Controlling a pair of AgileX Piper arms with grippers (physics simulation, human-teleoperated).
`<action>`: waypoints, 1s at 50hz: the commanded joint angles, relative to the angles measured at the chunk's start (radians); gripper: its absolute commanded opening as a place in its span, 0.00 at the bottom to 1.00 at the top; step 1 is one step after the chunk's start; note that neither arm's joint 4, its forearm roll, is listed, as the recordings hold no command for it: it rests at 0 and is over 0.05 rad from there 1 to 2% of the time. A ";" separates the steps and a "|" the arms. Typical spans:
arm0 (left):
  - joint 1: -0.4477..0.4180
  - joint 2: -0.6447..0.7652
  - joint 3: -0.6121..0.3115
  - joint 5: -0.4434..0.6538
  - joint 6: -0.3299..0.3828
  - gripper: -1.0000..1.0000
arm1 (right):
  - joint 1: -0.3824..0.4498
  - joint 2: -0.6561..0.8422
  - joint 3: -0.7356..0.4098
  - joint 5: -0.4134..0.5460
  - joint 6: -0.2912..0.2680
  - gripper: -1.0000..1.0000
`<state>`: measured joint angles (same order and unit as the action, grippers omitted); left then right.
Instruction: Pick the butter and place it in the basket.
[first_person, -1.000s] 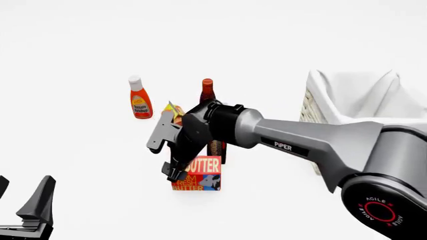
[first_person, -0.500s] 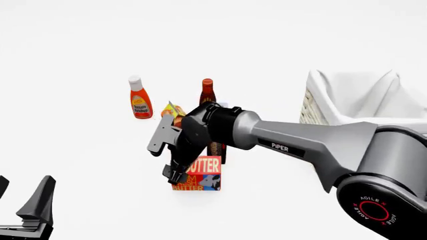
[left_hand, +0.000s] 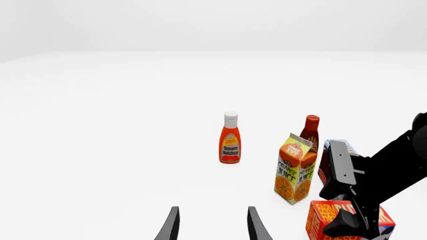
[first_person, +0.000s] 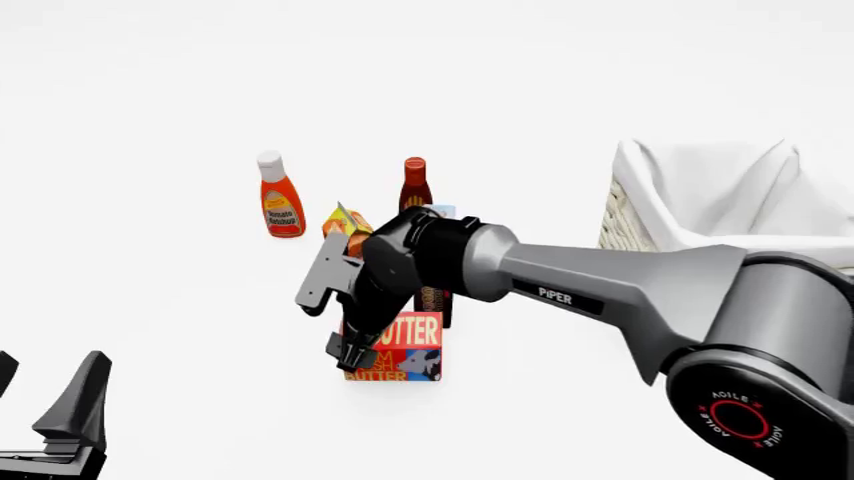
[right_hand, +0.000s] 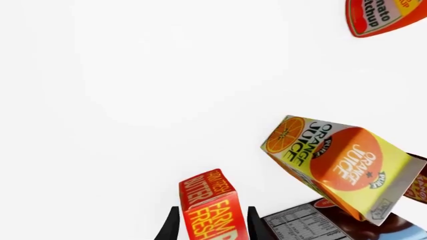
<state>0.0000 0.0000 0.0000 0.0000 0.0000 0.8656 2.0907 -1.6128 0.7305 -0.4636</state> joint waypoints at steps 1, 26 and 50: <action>0.000 0.000 0.000 0.000 0.000 1.00 | -0.002 0.008 0.000 0.000 -0.002 1.00; 0.000 0.000 0.000 0.000 0.000 1.00 | -0.011 0.033 -0.007 0.003 -0.008 1.00; 0.000 0.000 0.000 0.000 0.000 1.00 | -0.051 0.135 -0.076 0.053 -0.028 0.00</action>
<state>0.0000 0.0000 0.0000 0.0000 0.0000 0.8565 2.1301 -1.6584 0.7678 -0.5050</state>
